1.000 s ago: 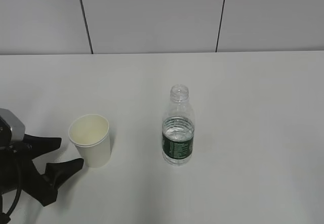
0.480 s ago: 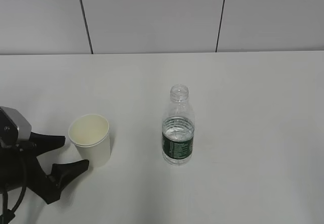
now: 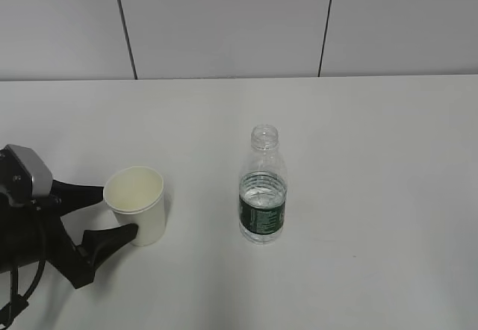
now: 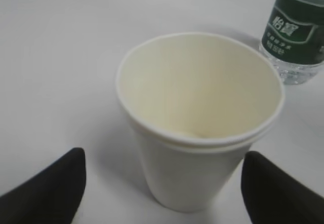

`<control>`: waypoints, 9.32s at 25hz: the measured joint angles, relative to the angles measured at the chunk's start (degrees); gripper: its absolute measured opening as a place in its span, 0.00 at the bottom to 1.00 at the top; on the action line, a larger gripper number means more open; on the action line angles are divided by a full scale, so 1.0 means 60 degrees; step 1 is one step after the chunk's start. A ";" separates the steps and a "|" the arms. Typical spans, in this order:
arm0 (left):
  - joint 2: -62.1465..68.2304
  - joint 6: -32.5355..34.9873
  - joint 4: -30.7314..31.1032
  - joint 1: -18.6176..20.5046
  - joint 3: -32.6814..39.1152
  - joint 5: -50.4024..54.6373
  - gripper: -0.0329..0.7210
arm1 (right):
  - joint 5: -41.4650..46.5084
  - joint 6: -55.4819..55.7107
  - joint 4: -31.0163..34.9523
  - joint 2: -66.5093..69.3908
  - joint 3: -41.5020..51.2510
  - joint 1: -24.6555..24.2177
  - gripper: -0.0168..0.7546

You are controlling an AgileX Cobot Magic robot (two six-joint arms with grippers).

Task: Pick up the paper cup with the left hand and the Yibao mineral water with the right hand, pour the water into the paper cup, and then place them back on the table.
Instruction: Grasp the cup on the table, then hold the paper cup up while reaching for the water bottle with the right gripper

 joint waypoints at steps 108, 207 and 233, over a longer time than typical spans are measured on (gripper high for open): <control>0.0858 0.0000 0.0109 -0.2140 -0.0464 0.0001 0.66 | 0.0000 0.0000 0.0000 0.0000 0.0000 0.0000 0.79; 0.0858 0.0000 0.0045 -0.2140 -0.0464 0.0001 0.66 | -0.5753 -1.9609 1.6103 1.0255 0.1742 0.0363 0.79; 0.0858 0.0000 0.0045 -0.2140 -0.0464 0.0001 0.66 | -0.5318 -2.0003 1.6103 1.0942 0.1317 0.0363 0.75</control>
